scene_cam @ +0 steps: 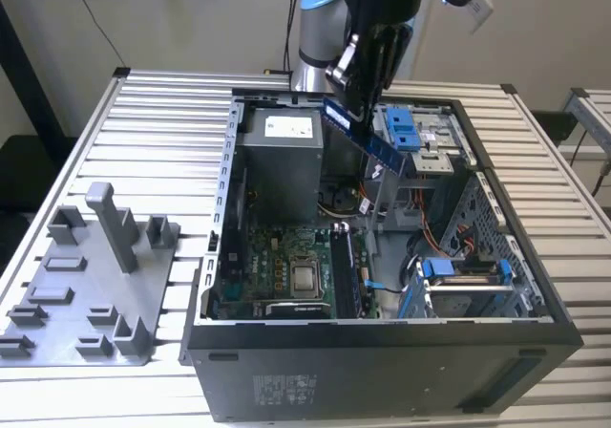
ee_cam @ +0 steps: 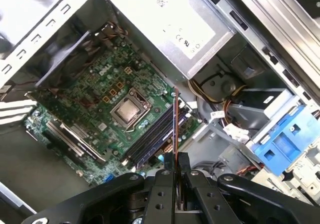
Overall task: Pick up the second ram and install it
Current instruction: 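Insert the second ram into the second slot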
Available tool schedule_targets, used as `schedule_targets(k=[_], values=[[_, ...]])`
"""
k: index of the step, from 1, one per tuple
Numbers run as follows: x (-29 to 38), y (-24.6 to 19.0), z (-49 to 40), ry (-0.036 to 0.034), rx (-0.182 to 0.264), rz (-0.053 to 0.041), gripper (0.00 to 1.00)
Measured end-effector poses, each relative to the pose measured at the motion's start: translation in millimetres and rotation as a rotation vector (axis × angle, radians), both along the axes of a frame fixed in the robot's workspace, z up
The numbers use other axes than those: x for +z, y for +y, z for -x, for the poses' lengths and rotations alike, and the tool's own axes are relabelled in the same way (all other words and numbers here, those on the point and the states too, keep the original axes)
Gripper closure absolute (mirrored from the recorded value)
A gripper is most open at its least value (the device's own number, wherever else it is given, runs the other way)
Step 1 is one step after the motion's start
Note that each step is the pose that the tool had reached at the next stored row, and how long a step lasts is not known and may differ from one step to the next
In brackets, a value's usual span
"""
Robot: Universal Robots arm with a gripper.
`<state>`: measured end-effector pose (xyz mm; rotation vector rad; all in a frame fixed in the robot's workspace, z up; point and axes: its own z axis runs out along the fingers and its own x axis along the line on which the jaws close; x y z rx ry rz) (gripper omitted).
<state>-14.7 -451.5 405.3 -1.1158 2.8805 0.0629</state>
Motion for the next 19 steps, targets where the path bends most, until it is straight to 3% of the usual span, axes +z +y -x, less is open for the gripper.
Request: schedule_targets(k=[9,19], values=[[-1.3,0.2,0.0,0.0,-0.094,0.0001,0.86],[-3.6,0.2,0.0,-0.0001,-0.24,0.0,0.86]])
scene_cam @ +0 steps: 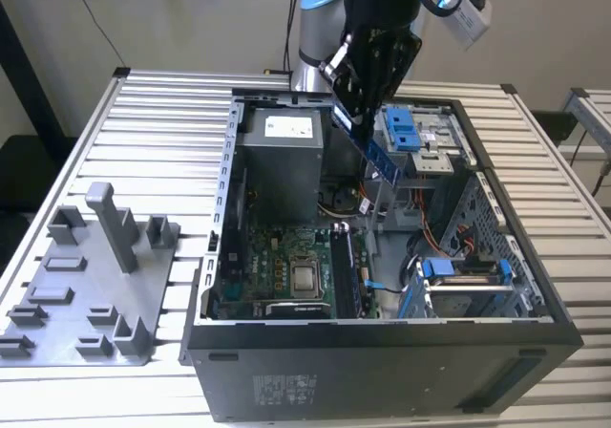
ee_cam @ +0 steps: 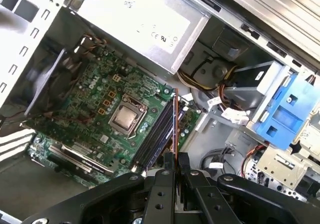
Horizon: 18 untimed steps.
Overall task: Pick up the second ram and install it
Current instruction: 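Insert the second ram into the second slot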
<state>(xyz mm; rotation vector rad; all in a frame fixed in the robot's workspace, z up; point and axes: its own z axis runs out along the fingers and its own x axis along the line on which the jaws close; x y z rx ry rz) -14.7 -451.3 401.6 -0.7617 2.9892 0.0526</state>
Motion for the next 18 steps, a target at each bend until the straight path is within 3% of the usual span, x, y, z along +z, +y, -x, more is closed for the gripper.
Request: schedule_targets(k=[18], values=[[-3.4,0.0,0.0,0.0,-0.313,0.0,0.86]])
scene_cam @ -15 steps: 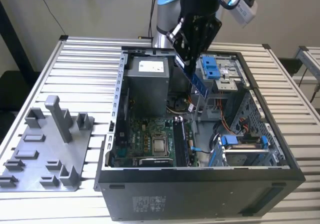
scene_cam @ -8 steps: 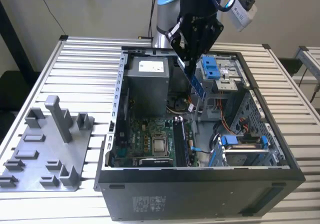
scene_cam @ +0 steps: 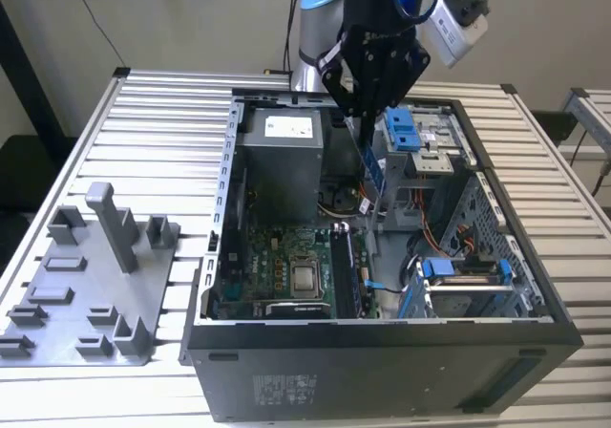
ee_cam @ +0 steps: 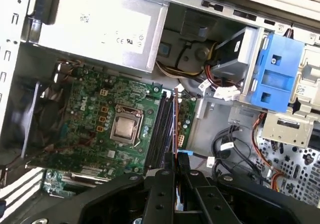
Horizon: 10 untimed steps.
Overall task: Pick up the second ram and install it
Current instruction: 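Insert the second ram into the second slot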
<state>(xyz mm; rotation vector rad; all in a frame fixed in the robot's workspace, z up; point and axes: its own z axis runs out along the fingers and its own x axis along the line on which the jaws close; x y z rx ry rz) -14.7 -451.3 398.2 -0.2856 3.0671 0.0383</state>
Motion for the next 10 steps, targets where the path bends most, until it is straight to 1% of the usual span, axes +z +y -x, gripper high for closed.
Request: schedule_targets(k=[6,10], values=[[-1.1,0.0,0.0,0.0,-0.108,-0.0001,0.86],[-1.7,0.0,0.0,0.0,-0.171,-0.0001,0.86]])
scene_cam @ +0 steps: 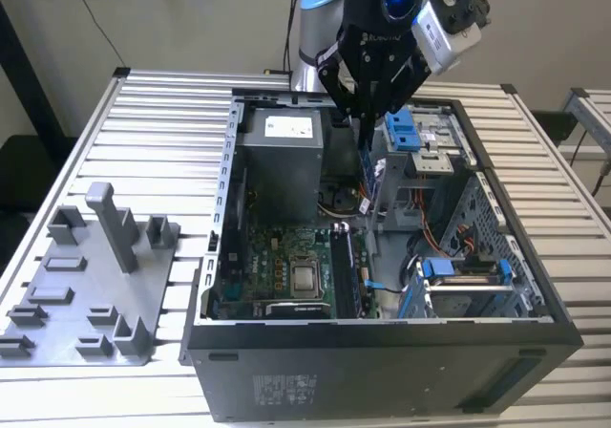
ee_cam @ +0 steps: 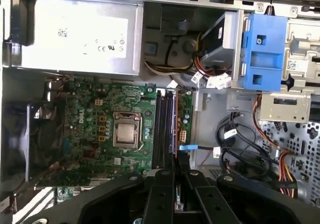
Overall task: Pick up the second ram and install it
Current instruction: 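Insert the second ram into the second slot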
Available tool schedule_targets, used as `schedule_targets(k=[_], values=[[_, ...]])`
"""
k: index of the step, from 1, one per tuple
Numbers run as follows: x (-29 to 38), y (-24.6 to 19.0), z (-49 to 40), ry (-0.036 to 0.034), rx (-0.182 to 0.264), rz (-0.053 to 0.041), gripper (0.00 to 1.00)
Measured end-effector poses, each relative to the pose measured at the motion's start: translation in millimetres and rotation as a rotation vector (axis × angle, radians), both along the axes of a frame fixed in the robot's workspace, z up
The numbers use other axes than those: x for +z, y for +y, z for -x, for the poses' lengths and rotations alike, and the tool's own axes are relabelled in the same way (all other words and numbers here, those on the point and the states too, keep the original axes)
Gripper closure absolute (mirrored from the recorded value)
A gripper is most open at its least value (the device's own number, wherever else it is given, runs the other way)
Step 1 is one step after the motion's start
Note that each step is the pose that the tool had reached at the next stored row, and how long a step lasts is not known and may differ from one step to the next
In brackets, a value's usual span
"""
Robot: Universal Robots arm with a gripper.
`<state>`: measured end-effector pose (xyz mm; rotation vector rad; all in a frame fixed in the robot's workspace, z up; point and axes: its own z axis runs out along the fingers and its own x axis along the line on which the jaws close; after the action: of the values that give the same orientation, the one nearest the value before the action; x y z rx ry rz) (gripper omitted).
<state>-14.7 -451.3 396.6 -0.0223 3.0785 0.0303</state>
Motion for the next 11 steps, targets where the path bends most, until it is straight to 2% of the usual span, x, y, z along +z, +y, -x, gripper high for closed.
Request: schedule_targets(k=[6,11], values=[[-0.8,0.0,0.0,0.0003,-0.075,0.0002,0.86],[-1.2,0.1,0.0,0.0002,-0.079,0.0001,0.86]])
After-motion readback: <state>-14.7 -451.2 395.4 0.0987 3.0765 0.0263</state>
